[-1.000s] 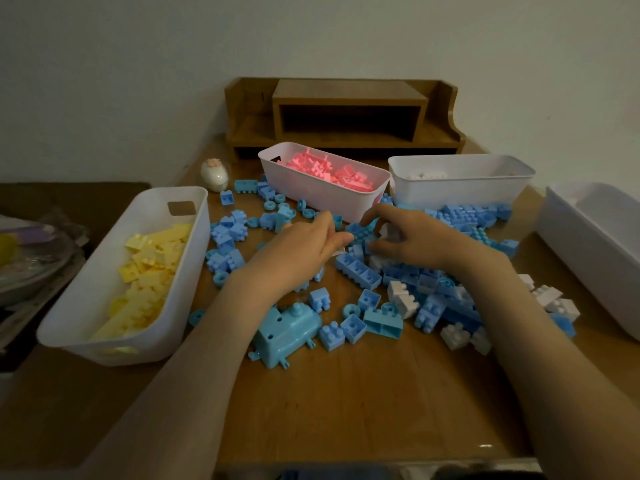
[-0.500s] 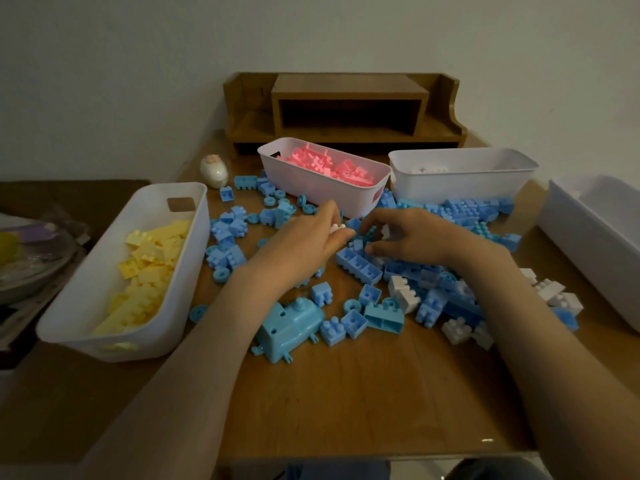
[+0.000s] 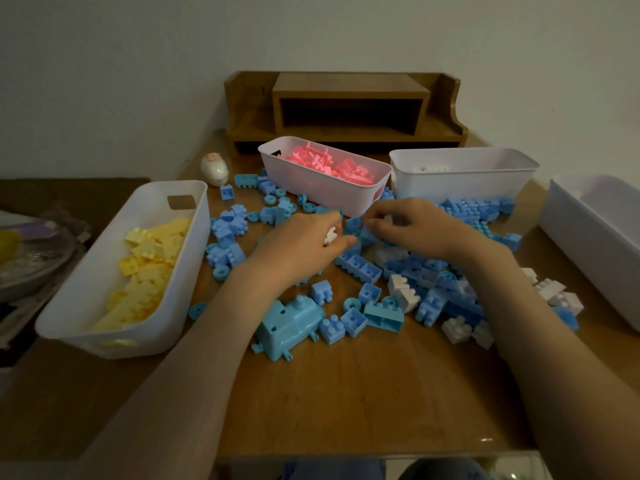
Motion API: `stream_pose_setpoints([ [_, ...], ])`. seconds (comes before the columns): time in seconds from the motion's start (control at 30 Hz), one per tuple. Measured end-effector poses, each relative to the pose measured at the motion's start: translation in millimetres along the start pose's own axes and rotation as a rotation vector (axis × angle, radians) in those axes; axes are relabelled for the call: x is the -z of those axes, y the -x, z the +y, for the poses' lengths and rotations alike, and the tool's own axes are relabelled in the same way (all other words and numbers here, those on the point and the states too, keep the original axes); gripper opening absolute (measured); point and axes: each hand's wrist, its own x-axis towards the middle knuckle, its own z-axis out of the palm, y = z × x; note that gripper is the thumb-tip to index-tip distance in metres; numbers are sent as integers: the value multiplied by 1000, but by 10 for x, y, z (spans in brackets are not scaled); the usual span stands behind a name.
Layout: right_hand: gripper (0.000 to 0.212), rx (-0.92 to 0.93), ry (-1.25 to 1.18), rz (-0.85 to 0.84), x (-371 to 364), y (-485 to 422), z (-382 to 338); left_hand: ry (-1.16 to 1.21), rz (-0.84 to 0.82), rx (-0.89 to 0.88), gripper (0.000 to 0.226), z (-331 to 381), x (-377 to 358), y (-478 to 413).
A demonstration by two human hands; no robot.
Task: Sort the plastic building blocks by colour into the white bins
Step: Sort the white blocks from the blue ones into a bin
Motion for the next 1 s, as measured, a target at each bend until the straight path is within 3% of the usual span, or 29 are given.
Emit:
stream_pose_setpoints([
  [0.23, 37, -47, -111, -7, 14, -3, 10, 8, -8, -13, 22, 5, 5, -4],
  [0.4, 17, -123, 91, 69, 103, -2, 99, 7, -28, 0, 27, 18, -3, -6],
  [0.57, 18, -181, 138, -249, 159, 42, 62, 20, 1, -66, 16, 10, -4, 4],
  [0.67, 15, -170, 172, -296, 136, 41, 38, 2, -30, -101, 19, 12, -5, 6],
  [0.83, 12, -118, 141, -152, 96, 3, 27, -35, -125, -68, 36, -1, -15, 10],
  [1.0, 19, -180, 77, 185, 88, -55, 158, -32, -39, -49, 32, -10, -11, -1],
])
